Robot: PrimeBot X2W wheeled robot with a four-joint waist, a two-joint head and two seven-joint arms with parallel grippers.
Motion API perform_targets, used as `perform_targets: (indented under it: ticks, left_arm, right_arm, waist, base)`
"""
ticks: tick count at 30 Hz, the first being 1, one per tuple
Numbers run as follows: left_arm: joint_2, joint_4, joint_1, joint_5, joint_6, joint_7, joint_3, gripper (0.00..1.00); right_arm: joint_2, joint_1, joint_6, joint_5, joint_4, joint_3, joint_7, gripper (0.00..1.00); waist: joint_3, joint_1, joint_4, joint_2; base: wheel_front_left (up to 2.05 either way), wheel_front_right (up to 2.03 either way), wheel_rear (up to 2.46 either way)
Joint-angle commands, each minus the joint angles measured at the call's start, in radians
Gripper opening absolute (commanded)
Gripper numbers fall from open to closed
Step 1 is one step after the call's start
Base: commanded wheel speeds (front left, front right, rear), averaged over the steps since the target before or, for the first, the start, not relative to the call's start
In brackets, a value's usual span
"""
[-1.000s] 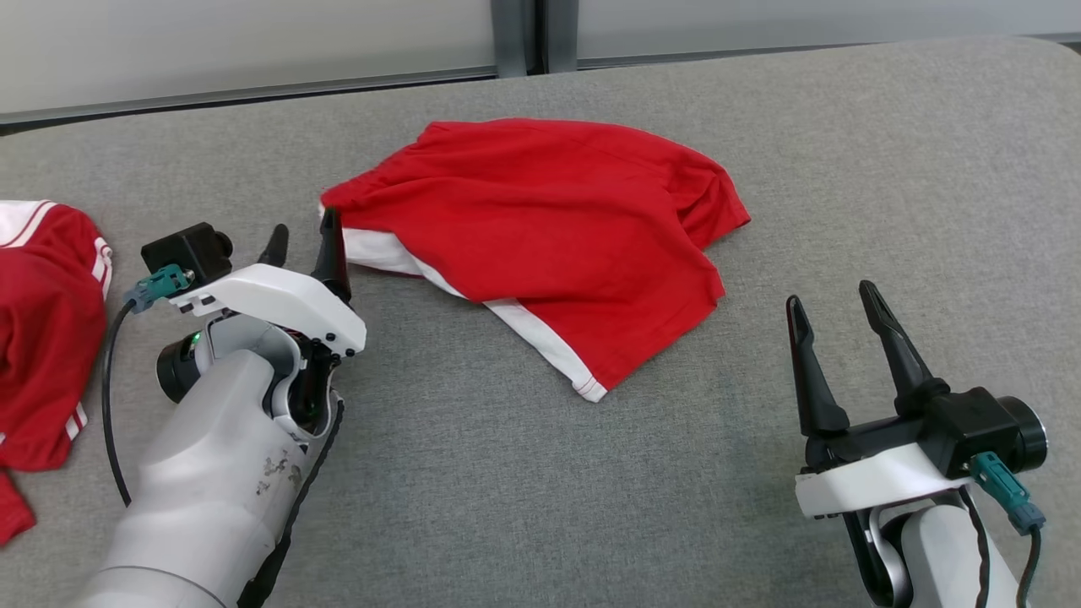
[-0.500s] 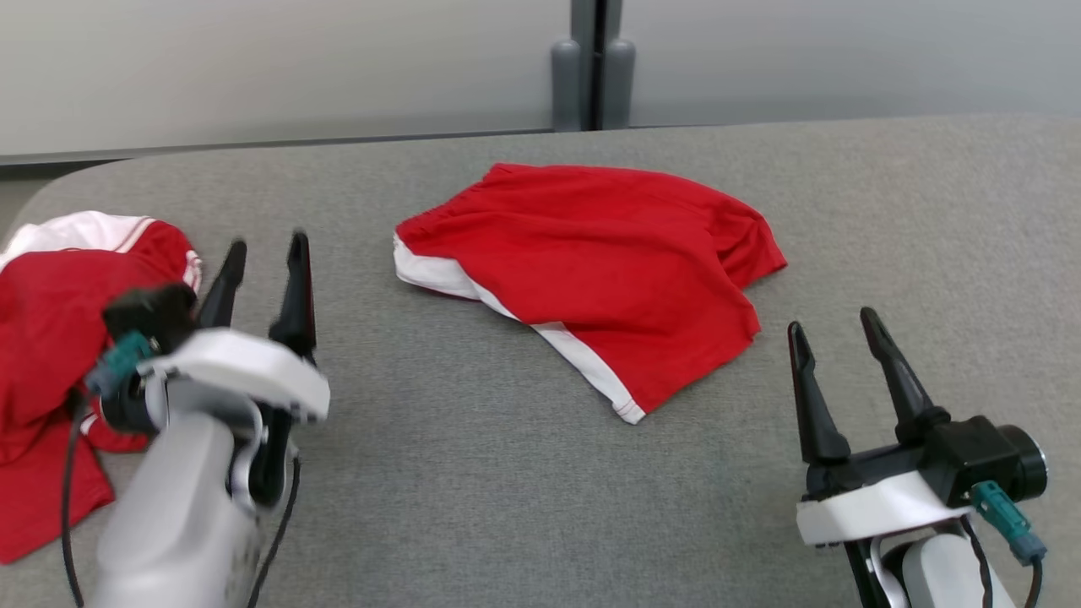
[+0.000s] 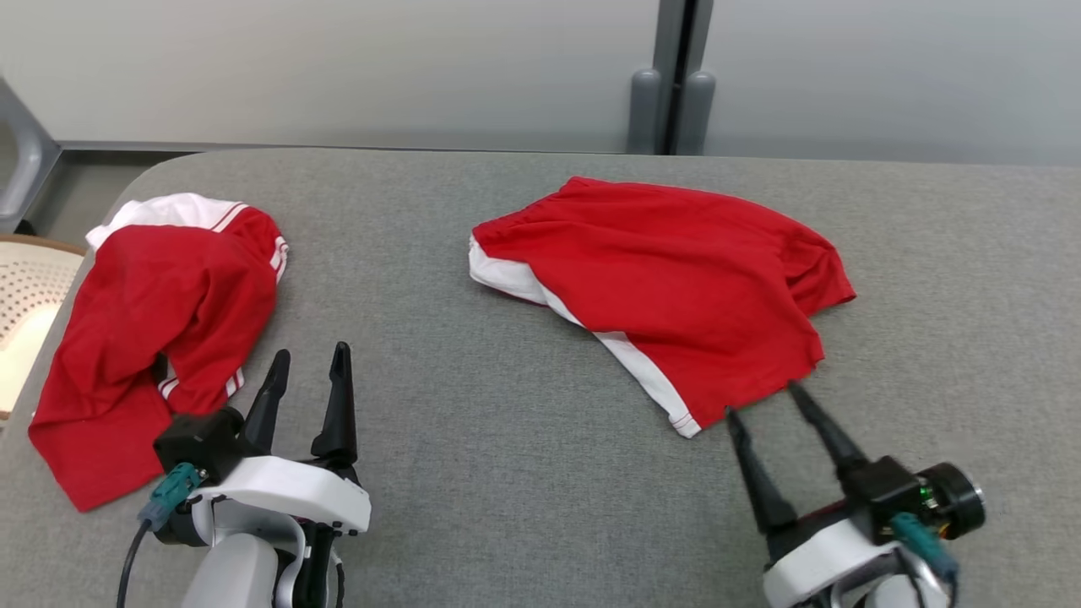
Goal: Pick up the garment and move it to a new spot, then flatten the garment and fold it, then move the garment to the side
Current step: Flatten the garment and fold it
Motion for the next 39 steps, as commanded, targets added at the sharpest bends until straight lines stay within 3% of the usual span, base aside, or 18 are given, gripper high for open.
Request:
perform_targets:
  ticks: [1,10,21,22,24,30,39]
  left_arm:
    - [-0.005,0.006,0.001,0.017,-0.015,0.000,0.002,1.00]
    - [-0.015,0.039,-0.045,0.019,-0.039,0.000,-0.023,1.00]
    - [-0.016,0.023,-0.048,-0.009,-0.023,0.000,-0.069,1.00]
    - [-0.016,0.023,-0.047,-0.012,-0.021,0.000,-0.070,1.00]
    - [-0.016,0.027,-0.047,-0.015,-0.019,0.000,-0.073,1.00]
    - [-0.016,0.044,-0.050,-0.009,-0.019,0.000,-0.064,1.00]
    - [-0.016,0.065,-0.079,0.030,-0.042,0.000,-0.040,1.00]
  right_arm:
    - [-0.024,-0.029,0.000,0.002,0.053,0.052,0.017,1.00]
    - [-0.076,-0.154,0.000,-0.034,0.257,0.177,0.056,1.00]
    - [-0.065,-0.264,0.000,-0.026,0.465,0.222,0.051,1.00]
    - [-0.061,-0.268,0.000,-0.021,0.482,0.224,0.050,0.97]
    - [-0.059,-0.278,0.000,-0.021,0.510,0.231,0.054,0.00]
    - [-0.067,-0.294,-0.001,-0.011,0.543,0.241,0.026,0.00]
    - [-0.156,-0.252,0.000,-0.017,0.462,0.178,0.006,0.00]
  waist:
    - [0.012,0.0000,0.020,0.0000]
    - [0.057,0.0000,0.071,0.0000]
    - [0.081,0.0000,0.098,0.0000]
    - [0.082,0.0000,0.098,0.0000]
    - [0.081,0.0000,0.095,0.0000]
    - [0.070,0.0000,0.057,0.0000]
    - [0.068,0.0000,-0.053,0.0000]
  base:
    - [0.00,0.00,0.00]
    - [0.00,0.00,0.00]
    - [0.00,0.00,0.00]
    - [0.00,0.00,0.00]
    - [0.00,0.00,0.00]
    - [0.00,0.00,0.00]
    - [0.00,0.00,0.00]
